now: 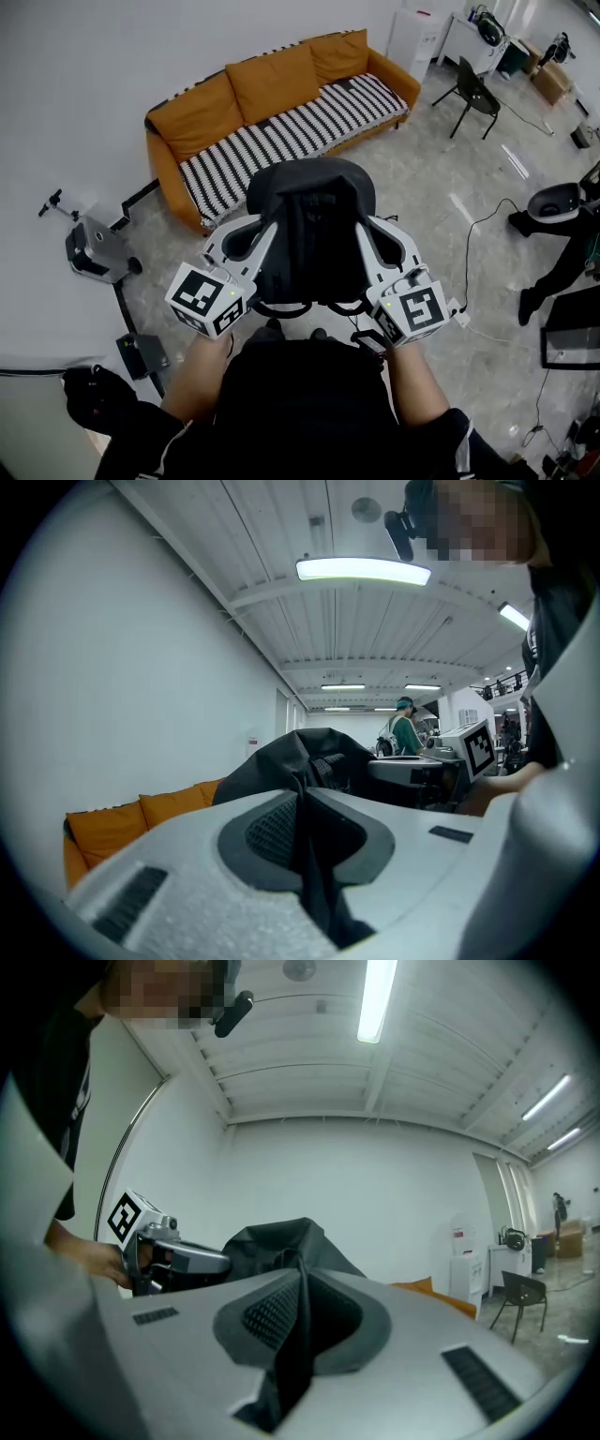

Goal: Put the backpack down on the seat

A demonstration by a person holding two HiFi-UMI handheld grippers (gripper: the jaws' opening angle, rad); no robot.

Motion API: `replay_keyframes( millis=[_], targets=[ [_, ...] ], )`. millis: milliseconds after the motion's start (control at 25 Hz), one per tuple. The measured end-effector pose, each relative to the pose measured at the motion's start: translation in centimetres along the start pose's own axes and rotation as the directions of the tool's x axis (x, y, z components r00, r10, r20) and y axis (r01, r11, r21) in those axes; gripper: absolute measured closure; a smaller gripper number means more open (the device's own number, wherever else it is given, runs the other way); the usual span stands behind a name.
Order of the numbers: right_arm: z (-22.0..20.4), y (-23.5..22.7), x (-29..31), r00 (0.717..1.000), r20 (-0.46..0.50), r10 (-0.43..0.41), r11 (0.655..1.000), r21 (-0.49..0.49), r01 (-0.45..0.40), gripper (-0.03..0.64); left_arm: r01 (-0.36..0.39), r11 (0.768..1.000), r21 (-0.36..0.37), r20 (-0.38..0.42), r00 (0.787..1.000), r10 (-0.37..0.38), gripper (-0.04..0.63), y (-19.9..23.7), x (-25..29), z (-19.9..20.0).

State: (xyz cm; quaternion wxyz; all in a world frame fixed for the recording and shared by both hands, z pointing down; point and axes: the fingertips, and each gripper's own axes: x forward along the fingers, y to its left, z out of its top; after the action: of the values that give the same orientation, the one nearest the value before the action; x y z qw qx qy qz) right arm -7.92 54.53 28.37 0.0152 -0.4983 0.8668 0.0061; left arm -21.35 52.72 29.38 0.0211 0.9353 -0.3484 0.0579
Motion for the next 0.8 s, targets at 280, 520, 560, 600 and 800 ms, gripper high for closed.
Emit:
replay_keyframes(
  millis=[280,520,560,600,800],
  targets=[
    [0.2,-1.1,-1.4,0.999,0.003,0.032,0.999,0.005,-0.032,0.578,-0.022,1.000,-0.003,-0.003,1.000,0.022,0.557,-1.9,0.7,-0.2],
    [-0.1,-1.8,-2.5,0.999,0.000,0.047,0.999,0.002,-0.047,0.579,-0.021,1.000,-0.018,-0.020,1.000,0.021,0.557,-3.1,1.3,-0.7],
    [0.0,-1.8,-2.6,0.999,0.001,0.047,0.999,0.003,-0.047,0.578,-0.018,1.000,-0.020,-0.024,1.000,0.017,0.557,-3.2,1.4,-0.8],
    [0.0,-1.8,-2.6,0.999,0.003,0.047,0.999,0.005,-0.047,0.578,-0.015,1.000,-0.022,-0.027,1.000,0.014,0.557,-3.3,1.5,-0.9],
    [-0.3,-2.7,-2.9,0.999,-0.010,0.040,0.999,0.011,-0.040,0.578,-0.003,1.000,-0.030,-0.035,0.999,0.002,0.556,-3.8,2.3,-1.2]
  ],
)
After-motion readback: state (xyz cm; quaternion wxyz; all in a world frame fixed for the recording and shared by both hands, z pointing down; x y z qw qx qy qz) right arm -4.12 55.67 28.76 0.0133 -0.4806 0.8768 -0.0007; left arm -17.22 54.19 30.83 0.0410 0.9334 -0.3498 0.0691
